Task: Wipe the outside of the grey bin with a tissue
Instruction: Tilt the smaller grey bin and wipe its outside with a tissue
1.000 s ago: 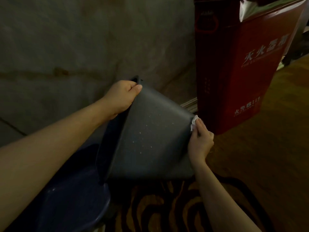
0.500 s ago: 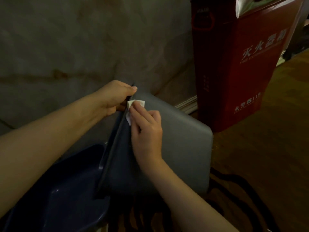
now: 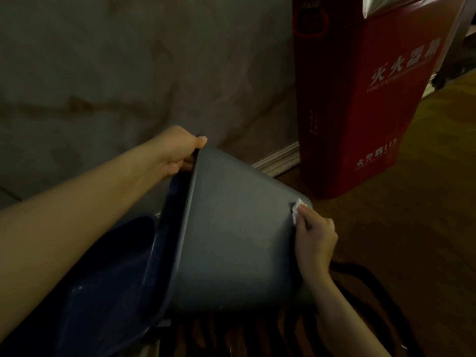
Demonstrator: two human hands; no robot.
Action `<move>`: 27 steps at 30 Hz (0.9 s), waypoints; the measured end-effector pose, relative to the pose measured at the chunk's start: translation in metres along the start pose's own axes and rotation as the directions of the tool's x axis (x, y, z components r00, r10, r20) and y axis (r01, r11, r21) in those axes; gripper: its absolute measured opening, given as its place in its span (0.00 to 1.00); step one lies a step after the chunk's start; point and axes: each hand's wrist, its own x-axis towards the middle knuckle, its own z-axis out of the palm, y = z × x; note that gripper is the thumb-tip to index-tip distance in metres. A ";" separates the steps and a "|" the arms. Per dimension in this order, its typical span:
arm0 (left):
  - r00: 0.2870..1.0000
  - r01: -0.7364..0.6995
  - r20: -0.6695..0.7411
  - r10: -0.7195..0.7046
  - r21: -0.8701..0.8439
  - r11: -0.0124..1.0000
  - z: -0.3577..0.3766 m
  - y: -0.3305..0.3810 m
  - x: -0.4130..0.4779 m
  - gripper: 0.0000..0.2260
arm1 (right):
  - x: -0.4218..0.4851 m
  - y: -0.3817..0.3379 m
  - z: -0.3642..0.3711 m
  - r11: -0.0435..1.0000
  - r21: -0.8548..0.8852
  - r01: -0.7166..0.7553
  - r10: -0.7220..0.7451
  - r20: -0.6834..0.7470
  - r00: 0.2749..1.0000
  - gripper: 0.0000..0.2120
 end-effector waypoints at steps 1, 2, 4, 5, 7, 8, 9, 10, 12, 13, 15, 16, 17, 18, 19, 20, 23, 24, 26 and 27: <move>1.000 -0.005 -0.014 0.005 0.012 1.000 -0.003 0.002 0.001 0.09 | 0.000 -0.007 0.004 1.000 0.020 -0.008 0.008 0.003 1.000 0.11; 1.000 -0.012 -0.027 0.013 0.027 1.000 -0.007 0.005 0.002 0.09 | -0.002 -0.015 0.008 0.999 0.049 -0.009 0.008 0.015 1.000 0.11; 0.998 -0.027 -0.049 0.030 0.063 0.998 -0.013 0.010 0.003 0.08 | -0.010 -0.035 0.022 0.994 0.110 0.024 -0.032 0.078 0.996 0.11; 0.998 -0.031 -0.060 0.036 0.086 0.996 -0.015 0.010 0.004 0.08 | -0.017 -0.048 0.029 0.989 0.138 0.059 -0.075 0.113 0.991 0.11; 0.996 -0.025 -0.083 0.034 0.106 0.994 -0.016 0.009 0.005 0.08 | -0.031 -0.077 0.043 0.967 0.208 0.147 -0.178 0.138 0.974 0.11; 0.996 -0.018 -0.090 0.026 0.089 0.996 -0.016 0.007 0.007 0.08 | -0.038 -0.092 0.048 0.949 0.249 0.193 -0.231 0.133 0.964 0.11; 0.995 -0.013 -0.095 0.019 0.062 0.998 -0.016 0.005 0.008 0.09 | -0.046 -0.107 0.052 0.926 0.293 0.237 -0.282 0.121 0.952 0.11; 0.995 -0.009 -0.099 0.012 0.036 0.999 -0.016 0.004 0.009 0.09 | -0.055 -0.120 0.054 0.901 0.335 0.274 -0.326 0.110 0.939 0.10; 0.995 -0.001 -0.101 0.002 0.008 1.000 -0.015 0.004 0.010 0.09 | -0.071 -0.137 0.057 0.858 0.394 0.329 -0.392 0.090 0.916 0.11; 0.995 -0.001 -0.099 0.003 0.015 1.000 -0.015 0.004 0.010 0.09 | -0.077 -0.140 0.058 0.844 0.406 0.351 -0.416 0.082 0.906 0.12; 0.996 -0.008 -0.091 0.012 0.044 0.999 -0.011 0.005 0.010 0.09 | -0.081 -0.131 0.057 0.829 0.401 0.390 -0.460 0.092 0.883 0.13; 0.996 -0.016 -0.086 0.021 0.055 0.998 -0.010 0.006 0.010 0.09 | -0.081 -0.120 0.055 0.826 0.386 0.410 -0.478 0.095 0.873 0.13; 0.996 -0.024 -0.081 0.029 0.062 0.998 -0.008 0.007 0.011 0.09 | -0.080 -0.107 0.053 0.831 0.360 0.423 -0.483 0.092 0.871 0.14; 0.997 -0.029 -0.076 0.034 0.065 0.997 -0.007 0.008 0.012 0.09 | -0.078 -0.091 0.051 0.845 0.322 0.427 -0.475 0.081 0.876 0.15; 0.997 -0.030 -0.071 0.035 0.065 0.997 -0.006 0.009 0.013 0.08 | -0.075 -0.075 0.049 0.867 0.276 0.414 -0.447 0.066 0.892 0.16; 0.997 -0.028 -0.064 0.032 0.062 0.998 -0.005 0.009 0.014 0.06 | -0.071 -0.058 0.048 0.898 0.227 0.377 -0.398 0.054 0.916 0.16; 0.999 -0.021 -0.040 0.022 0.046 0.999 -0.005 0.006 0.016 0.07 | -0.056 -0.018 0.043 0.973 0.104 0.204 -0.209 0.039 0.977 0.15; 1.000 -0.017 -0.026 0.018 0.030 0.999 -0.005 0.005 0.016 0.07 | -0.051 -0.009 0.043 0.985 0.077 0.153 -0.156 0.039 0.987 0.14; 0.999 -0.005 0.034 0.006 -0.028 1.000 -0.005 0.003 0.013 0.08 | -0.044 0.003 0.043 0.996 0.034 0.078 -0.079 0.038 0.996 0.14; 0.997 0.000 0.083 0.004 -0.053 0.999 -0.006 0.002 0.009 0.08 | -0.042 0.006 0.044 0.998 0.026 0.053 -0.054 0.037 0.998 0.14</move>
